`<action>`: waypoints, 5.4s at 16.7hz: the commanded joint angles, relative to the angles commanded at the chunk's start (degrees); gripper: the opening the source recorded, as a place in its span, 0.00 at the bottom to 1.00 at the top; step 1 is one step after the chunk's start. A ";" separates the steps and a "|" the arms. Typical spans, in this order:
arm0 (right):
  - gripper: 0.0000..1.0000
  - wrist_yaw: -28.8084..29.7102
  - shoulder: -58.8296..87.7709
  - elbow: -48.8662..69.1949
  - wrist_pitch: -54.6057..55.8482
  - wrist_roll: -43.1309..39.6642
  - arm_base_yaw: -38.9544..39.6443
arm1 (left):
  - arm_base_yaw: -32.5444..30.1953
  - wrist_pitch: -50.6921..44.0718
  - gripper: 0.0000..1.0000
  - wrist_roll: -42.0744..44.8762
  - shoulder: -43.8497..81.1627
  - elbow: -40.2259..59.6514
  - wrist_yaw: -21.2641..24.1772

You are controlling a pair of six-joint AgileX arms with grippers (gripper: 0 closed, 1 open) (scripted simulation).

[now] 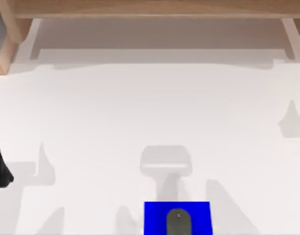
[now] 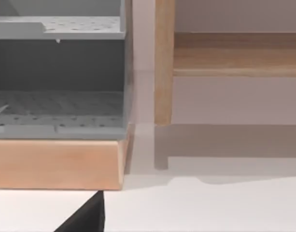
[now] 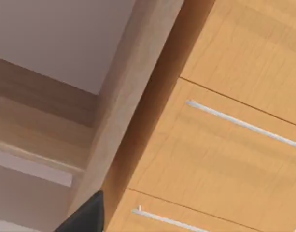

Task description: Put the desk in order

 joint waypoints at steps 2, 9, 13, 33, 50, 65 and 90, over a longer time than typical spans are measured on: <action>1.00 0.70 -12.29 -6.93 -5.32 7.24 1.78 | 0.00 0.00 1.00 0.00 0.00 0.00 0.00; 1.00 1.26 -36.90 -23.05 -15.83 21.95 5.43 | 0.00 0.00 1.00 0.00 0.00 0.00 0.00; 1.00 1.20 -38.49 -24.18 -16.41 22.83 5.66 | 0.00 0.00 1.00 0.00 0.00 0.00 0.00; 1.00 1.20 -38.49 -24.18 -16.41 22.83 5.66 | -14.37 -2.26 1.00 0.13 65.55 67.58 -12.55; 1.00 1.20 -38.49 -24.18 -16.41 22.83 5.66 | -23.11 -3.23 1.00 0.45 106.82 111.09 -20.93; 1.00 1.20 -38.49 -24.18 -16.41 22.83 5.66 | -22.16 -5.11 0.77 0.41 111.73 117.85 -19.91; 1.00 1.20 -38.49 -24.18 -16.41 22.83 5.66 | -23.88 -5.72 0.00 0.61 105.25 112.10 -21.59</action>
